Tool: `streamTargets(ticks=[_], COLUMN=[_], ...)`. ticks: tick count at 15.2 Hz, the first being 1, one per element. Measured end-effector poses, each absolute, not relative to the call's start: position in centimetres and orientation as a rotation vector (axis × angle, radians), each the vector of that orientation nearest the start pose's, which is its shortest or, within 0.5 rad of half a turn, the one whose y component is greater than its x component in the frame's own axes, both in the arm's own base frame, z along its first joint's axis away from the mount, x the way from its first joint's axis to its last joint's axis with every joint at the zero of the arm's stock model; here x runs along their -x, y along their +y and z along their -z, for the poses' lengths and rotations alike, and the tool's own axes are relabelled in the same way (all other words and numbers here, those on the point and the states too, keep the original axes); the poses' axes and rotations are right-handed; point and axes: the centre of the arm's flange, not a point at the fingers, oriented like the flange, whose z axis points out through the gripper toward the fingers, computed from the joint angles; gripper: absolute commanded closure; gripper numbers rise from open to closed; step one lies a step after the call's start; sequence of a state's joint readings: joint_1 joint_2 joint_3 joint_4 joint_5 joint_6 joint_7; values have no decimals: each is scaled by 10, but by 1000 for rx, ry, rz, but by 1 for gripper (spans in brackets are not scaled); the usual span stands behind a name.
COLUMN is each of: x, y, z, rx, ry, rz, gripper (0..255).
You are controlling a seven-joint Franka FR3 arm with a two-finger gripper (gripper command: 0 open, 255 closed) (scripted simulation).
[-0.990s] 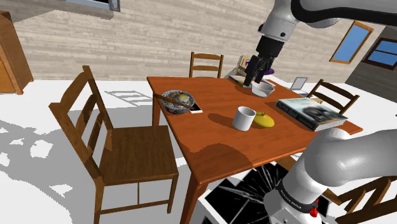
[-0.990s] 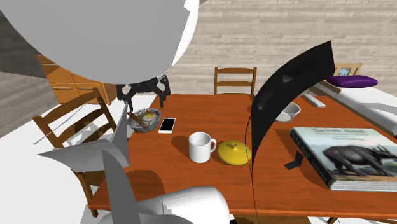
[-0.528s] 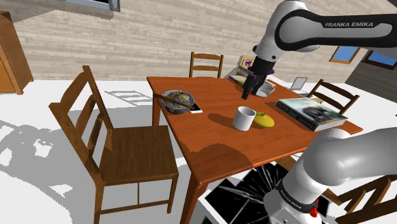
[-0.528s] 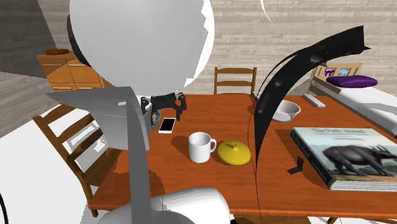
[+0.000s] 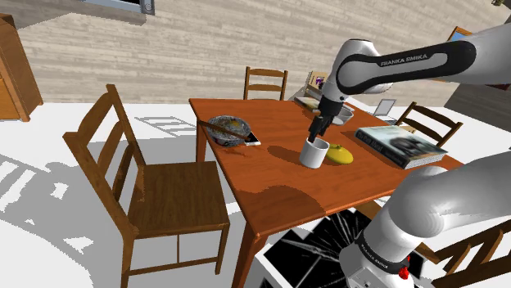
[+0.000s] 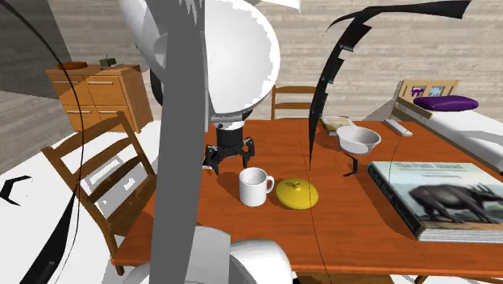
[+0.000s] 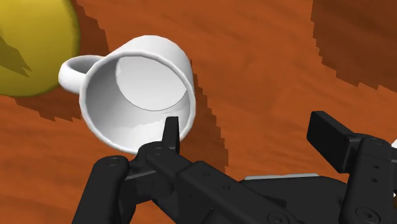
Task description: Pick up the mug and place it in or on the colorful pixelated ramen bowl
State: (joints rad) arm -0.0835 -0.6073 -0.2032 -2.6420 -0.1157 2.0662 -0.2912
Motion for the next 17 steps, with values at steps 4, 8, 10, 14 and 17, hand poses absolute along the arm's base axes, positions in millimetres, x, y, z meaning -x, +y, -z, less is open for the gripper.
streamTargets(ticks=[4, 8, 10, 14, 17], x=[-353, -354, -355, -355, -355], y=[-134, -138, -138, -139, -139], z=[-397, -373, -363, -350, -349], rx=[3137, 3139, 3139, 3139, 3139], ry=[-174, -180, -181, -181, -181], rz=[33, 32, 33, 33, 33], gripper=[0, 0, 0, 0, 0])
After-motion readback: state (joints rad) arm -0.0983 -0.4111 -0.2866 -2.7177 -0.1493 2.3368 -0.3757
